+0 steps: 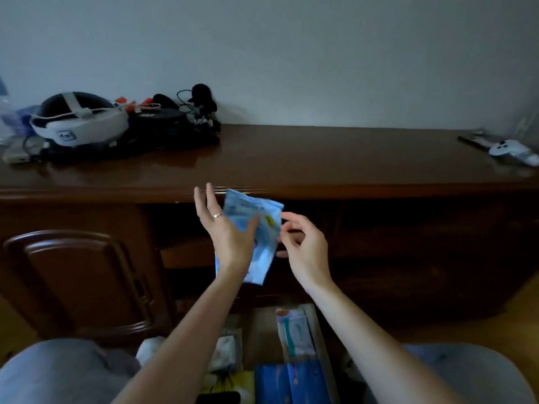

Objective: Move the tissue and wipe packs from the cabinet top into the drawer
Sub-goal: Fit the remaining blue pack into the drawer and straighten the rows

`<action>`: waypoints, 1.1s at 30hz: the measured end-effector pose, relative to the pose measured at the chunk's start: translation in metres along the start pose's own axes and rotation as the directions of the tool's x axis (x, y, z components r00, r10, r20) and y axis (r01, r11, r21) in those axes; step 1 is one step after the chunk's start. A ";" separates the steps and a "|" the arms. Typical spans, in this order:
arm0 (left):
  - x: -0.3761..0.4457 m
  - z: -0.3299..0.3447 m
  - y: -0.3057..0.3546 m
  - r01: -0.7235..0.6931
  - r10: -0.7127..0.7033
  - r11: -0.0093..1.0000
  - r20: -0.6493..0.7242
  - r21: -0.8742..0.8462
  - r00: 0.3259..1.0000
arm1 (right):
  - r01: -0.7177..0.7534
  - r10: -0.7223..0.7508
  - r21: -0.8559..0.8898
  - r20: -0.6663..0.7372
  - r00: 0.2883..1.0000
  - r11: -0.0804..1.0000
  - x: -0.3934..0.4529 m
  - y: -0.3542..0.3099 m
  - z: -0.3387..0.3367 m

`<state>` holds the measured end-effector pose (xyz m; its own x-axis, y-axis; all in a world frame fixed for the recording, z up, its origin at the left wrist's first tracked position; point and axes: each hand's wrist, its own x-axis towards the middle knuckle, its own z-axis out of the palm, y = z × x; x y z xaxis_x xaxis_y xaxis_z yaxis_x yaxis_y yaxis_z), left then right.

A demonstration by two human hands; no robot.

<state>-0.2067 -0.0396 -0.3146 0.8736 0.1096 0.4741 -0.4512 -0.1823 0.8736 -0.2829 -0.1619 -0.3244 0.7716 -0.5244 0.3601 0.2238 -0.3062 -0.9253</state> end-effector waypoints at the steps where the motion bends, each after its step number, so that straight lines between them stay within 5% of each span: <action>1: -0.011 -0.001 -0.009 0.005 -0.005 1.000 -0.022 -0.002 1.000 | -0.014 0.013 -0.054 -0.035 0.999 0.998 -0.009 0.015 0.001; 5: -0.048 -0.017 -0.062 0.177 -0.175 0.984 -0.078 0.029 0.982 | -0.215 0.193 -0.232 -0.115 0.974 0.949 -0.042 0.087 -0.011; 11: -0.091 -0.051 -0.162 0.268 -0.405 0.835 0.208 0.481 0.890 | -0.497 0.571 -0.516 -0.018 0.821 0.698 -0.082 0.203 -0.035; 18: -0.120 -0.052 -0.246 0.053 -0.532 0.675 0.436 0.736 0.725 | -0.387 0.734 -0.760 0.170 0.658 0.522 -0.088 0.279 -0.004; 20: -0.132 -0.047 -0.259 0.076 -0.557 0.679 0.445 0.730 0.701 | -0.616 0.822 -0.582 0.178 0.541 0.531 -0.087 0.291 0.019; 22: -0.142 -0.046 -0.271 0.056 -0.547 0.699 0.482 0.713 0.684 | -0.847 0.905 -0.335 0.249 0.344 0.414 -0.085 0.301 0.041; 23: -0.146 -0.046 -0.277 0.002 -0.542 0.693 0.519 0.721 0.661 | -0.898 0.914 -0.242 0.275 0.300 0.367 -0.083 0.309 0.051; 28: -0.154 -0.056 -0.297 -0.184 -0.630 0.603 0.604 0.777 0.488 | -0.949 0.926 0.031 0.213 0.313 0.313 -0.075 0.340 0.077; 33: -0.155 -0.055 -0.306 -0.135 -0.648 0.611 0.591 0.780 0.480 | -0.885 0.921 0.297 0.037 0.387 0.359 -0.065 0.347 0.072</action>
<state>-0.2137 0.0527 -0.6496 0.8194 -0.4072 -0.4035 -0.2520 -0.8881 0.3845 -0.2125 -0.1765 -0.6771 0.5267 -0.4555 -0.7178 -0.4254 0.5898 -0.6864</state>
